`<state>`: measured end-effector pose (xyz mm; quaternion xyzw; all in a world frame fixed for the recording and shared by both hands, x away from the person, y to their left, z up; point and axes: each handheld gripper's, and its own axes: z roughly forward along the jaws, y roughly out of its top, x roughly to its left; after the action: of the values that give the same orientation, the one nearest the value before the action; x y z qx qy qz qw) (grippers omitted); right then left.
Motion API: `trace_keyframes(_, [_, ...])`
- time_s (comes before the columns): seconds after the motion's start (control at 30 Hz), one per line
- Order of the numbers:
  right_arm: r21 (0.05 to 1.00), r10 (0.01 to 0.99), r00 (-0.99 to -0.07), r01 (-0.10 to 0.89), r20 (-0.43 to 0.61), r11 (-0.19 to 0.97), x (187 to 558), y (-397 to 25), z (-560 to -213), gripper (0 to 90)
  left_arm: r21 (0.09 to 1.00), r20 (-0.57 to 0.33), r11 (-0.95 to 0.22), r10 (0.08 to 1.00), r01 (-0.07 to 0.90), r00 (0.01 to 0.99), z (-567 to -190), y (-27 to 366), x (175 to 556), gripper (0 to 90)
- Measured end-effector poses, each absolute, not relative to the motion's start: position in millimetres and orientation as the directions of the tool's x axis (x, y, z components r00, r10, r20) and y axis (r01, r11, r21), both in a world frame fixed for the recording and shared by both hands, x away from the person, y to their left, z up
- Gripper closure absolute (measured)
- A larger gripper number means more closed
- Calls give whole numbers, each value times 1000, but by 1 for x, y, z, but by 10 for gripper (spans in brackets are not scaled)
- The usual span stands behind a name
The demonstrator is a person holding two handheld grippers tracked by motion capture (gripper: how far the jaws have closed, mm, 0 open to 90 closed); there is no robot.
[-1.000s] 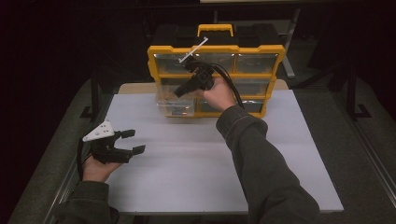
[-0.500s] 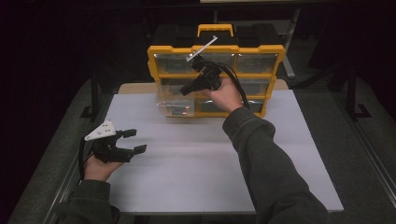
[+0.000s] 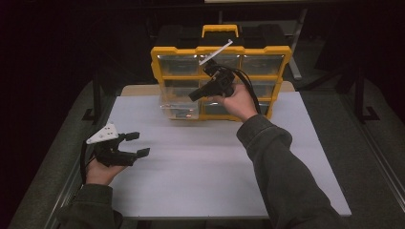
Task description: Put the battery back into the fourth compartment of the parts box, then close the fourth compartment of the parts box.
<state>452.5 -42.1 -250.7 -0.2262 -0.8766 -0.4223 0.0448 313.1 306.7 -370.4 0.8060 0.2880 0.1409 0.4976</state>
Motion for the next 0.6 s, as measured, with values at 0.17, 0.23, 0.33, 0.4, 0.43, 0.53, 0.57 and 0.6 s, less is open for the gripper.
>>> trace_keyframes(0.17, [727, 344, -903, 415, 257, 546, 446, -44, -249, 888, 880, -52, -349, 603, 322, 796, -370, 307, 314, 217])
trace_keyframes(0.23, [728, 339, -907, 408, 251, 551, 443, -43, -249, 888, 879, -51, -351, 602, 321, 797, -370, 307, 314, 217])
trace_keyframes(0.33, [729, 328, -911, 399, 249, 556, 437, -42, -251, 888, 880, -51, -350, 603, 322, 796, -370, 307, 314, 217])
trace_keyframes(0.4, [730, 320, -914, 394, 248, 559, 434, -42, -253, 887, 879, -51, -352, 602, 322, 797, -370, 307, 313, 217])
trace_keyframes(0.43, [728, 318, -914, 397, 254, 559, 433, -41, -255, 887, 878, -51, -353, 601, 323, 797, -370, 306, 313, 217])
trace_keyframes(0.53, [725, 311, -916, 393, 255, 566, 430, -40, -260, 887, 878, -51, -353, 601, 322, 798, -370, 306, 313, 217])
trace_keyframes(0.57, [721, 313, -915, 396, 256, 569, 429, -39, -261, 887, 878, -51, -353, 601, 322, 798, -370, 307, 313, 217])
trace_keyframes(0.6, [721, 308, -918, 389, 251, 573, 429, -38, -262, 887, 878, -52, -353, 602, 323, 797, -370, 307, 313, 217])
